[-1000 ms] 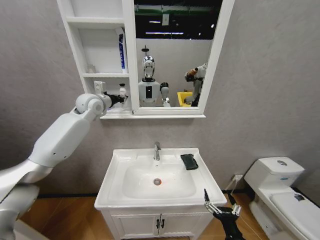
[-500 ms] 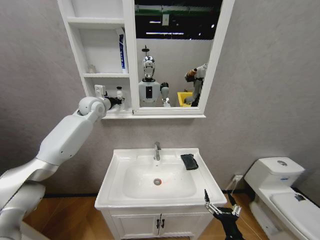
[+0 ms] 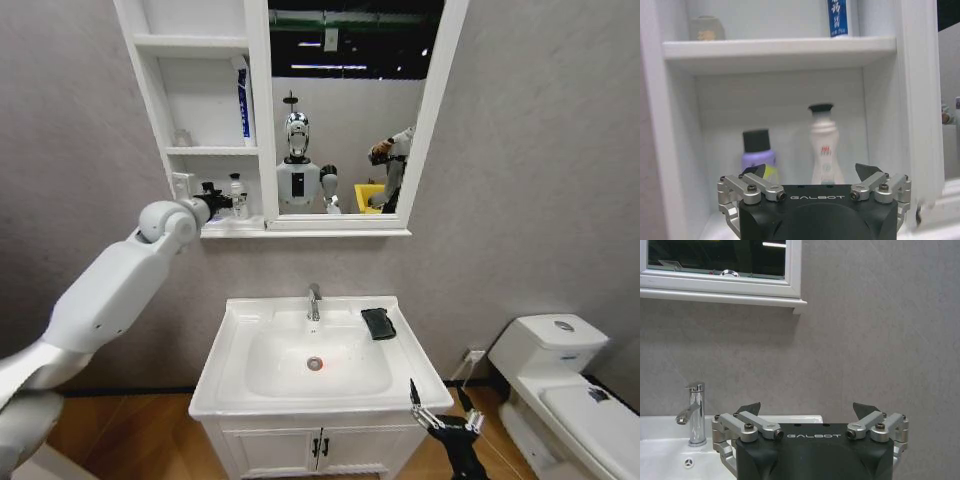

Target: Move facial cleanser and shampoo from washbasin to cabinet, then wipe washbasin with towel.

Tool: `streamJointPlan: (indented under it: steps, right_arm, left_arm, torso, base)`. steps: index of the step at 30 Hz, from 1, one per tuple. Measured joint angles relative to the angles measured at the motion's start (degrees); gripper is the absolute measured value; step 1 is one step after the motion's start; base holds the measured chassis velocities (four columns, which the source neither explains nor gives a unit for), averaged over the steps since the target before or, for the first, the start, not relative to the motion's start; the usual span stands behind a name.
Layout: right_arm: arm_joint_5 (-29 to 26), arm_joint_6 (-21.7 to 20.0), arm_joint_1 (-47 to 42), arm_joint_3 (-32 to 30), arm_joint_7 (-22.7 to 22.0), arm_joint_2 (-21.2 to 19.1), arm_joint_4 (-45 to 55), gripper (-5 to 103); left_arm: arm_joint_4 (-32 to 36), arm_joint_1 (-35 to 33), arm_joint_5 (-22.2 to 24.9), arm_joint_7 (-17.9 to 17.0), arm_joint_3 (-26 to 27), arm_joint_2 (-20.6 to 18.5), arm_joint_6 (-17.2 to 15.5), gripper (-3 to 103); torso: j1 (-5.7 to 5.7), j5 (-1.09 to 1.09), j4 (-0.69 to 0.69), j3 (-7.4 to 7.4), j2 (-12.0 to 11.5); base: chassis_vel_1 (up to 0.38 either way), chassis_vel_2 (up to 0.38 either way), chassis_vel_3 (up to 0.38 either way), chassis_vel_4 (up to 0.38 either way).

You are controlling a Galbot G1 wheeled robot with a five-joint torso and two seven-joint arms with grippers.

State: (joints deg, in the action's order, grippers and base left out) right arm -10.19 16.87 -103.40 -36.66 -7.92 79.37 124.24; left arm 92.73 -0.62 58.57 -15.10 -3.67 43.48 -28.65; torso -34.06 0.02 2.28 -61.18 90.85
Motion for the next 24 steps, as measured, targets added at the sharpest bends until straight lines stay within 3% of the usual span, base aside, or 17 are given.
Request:
streamJointPlan:
  steps: [1, 3, 4, 5, 8, 9, 12, 13, 15, 16, 17, 18, 19, 21, 22, 24]
  right_arm:
    - [0.00, 0.00, 0.00, 0.00, 0.00, 0.00, 0.00, 100]
    - [-0.06, -0.10, 0.12, -0.03, 0.00, -0.03, 0.02, 100]
    - [-0.06, -0.13, 0.19, -0.03, 0.00, -0.04, 0.03, 100]
    - [-0.06, -0.13, 0.19, -0.03, 0.00, -0.04, 0.03, 100]
    - [-0.32, -0.18, 0.46, -0.24, 0.12, 0.03, -0.04, 100]
    - [-0.32, -0.18, 0.46, -0.24, 0.12, 0.03, -0.04, 100]
    - [-1.20, -0.21, 0.58, -0.72, 0.16, 0.05, -0.40, 100]
    - [-1.20, -0.21, 0.58, -0.72, 0.16, 0.05, -0.40, 100]
    - [-1.55, -0.21, 0.59, -0.89, 0.19, -0.17, -0.66, 100]
    - [-1.76, -0.21, 0.74, -0.95, 0.23, -0.34, -0.86, 100]
    - [-1.76, -0.21, 0.74, -0.95, 0.23, -0.34, -0.86, 100]
    - [-1.96, -0.20, 0.97, -1.04, 0.25, -0.60, -1.04, 100]
    - [-1.96, -0.20, 0.97, -1.04, 0.25, -0.60, -1.04, 100]
    - [-2.12, -0.19, 1.38, -1.14, 0.31, -0.81, -1.30, 100]
    - [-2.12, -0.19, 1.38, -1.14, 0.31, -0.81, -1.30, 100]
    - [-2.36, 0.13, 1.35, -1.25, 0.36, -0.85, -1.55, 100]
  left_arm:
    - [0.00, 0.00, 0.00, 0.00, 0.00, 0.00, 0.00, 99]
    - [6.47, -7.78, -1.67, -1.23, 2.91, -2.99, 1.47, 100]
    - [10.07, -11.60, -1.96, -2.19, 4.73, -4.34, 1.64, 100]
    - [10.07, -11.60, -1.96, -2.19, 4.73, -4.34, 1.64, 100]
    - [21.01, -28.28, -2.85, -6.17, 15.95, -5.81, 1.75, 100]
    - [21.01, -28.28, -2.85, -6.17, 15.95, -5.81, 1.75, 100]
    - [29.19, -49.44, -8.25, -5.06, 32.92, -3.21, 3.69, 100]
    - [29.19, -49.44, -8.25, -5.06, 32.92, -3.21, 3.69, 100]
    - [32.73, -62.41, -13.49, -1.78, 43.29, 0.14, 6.89, 100]
    - [34.93, -71.83, -16.48, 0.95, 48.81, 3.89, 8.62, 100]
    - [34.93, -71.83, -16.48, 0.95, 48.81, 3.89, 8.62, 100]
    - [36.15, -80.08, -20.72, 3.99, 53.00, 8.21, 11.06, 100]
    - [36.15, -80.08, -20.72, 3.99, 53.00, 8.21, 11.06, 100]
    - [38.67, -91.97, -28.12, 10.90, 59.19, 16.34, 15.77, 100]
    - [38.67, -91.97, -28.12, 10.90, 59.19, 16.34, 15.77, 100]
    - [40.78, -100.94, -31.59, 15.31, 62.20, 22.25, 20.03, 100]
  torso:
    - [0.00, 0.00, 0.00, 0.00, 0.00]
    - [-0.01, -0.07, -0.03, -0.01, 0.00]
    - [-0.01, -0.03, 0.03, -0.01, 0.00]
    - [-0.01, -0.03, 0.03, -0.01, 0.00]
    - [-0.01, -0.04, 0.07, 0.00, 0.00]
    - [-0.01, -0.04, 0.07, 0.00, 0.00]
    - [0.00, -0.03, 0.00, 0.00, 0.00]
    - [0.00, -0.03, 0.00, 0.00, 0.00]
    - [0.00, -0.02, 0.00, 0.00, 0.00]
    - [0.01, 0.00, -0.01, 0.01, 0.01]
    - [0.01, 0.00, -0.01, 0.01, 0.01]
    - [0.00, -0.06, -0.02, 0.00, 0.00]
    - [0.00, -0.06, -0.02, 0.00, 0.00]
    - [0.01, -0.02, -0.03, 0.00, 0.01]
    - [0.01, -0.02, -0.03, 0.00, 0.01]
    - [0.01, 0.02, 0.01, 0.00, 0.01]
  base:
    - [0.000, 0.000, 0.000, 0.000]
    - [0.000, 0.000, 0.000, 0.000]
    - [0.000, 0.000, 0.000, 0.000]
    - [0.000, 0.000, 0.000, 0.000]
    - [0.000, 0.000, 0.000, 0.000]
    - [0.000, 0.000, 0.000, 0.000]
    - [0.000, 0.000, 0.000, 0.000]
    - [0.000, 0.000, 0.000, 0.000]
    - [0.000, 0.000, 0.000, 0.000]
    - [0.000, 0.000, 0.000, 0.000]
    - [0.000, 0.000, 0.000, 0.000]
    - [0.000, 0.000, 0.000, 0.000]
    - [0.000, 0.000, 0.000, 0.000]
    - [0.000, 0.000, 0.000, 0.000]
    - [0.000, 0.000, 0.000, 0.000]
    - [0.000, 0.000, 0.000, 0.000]
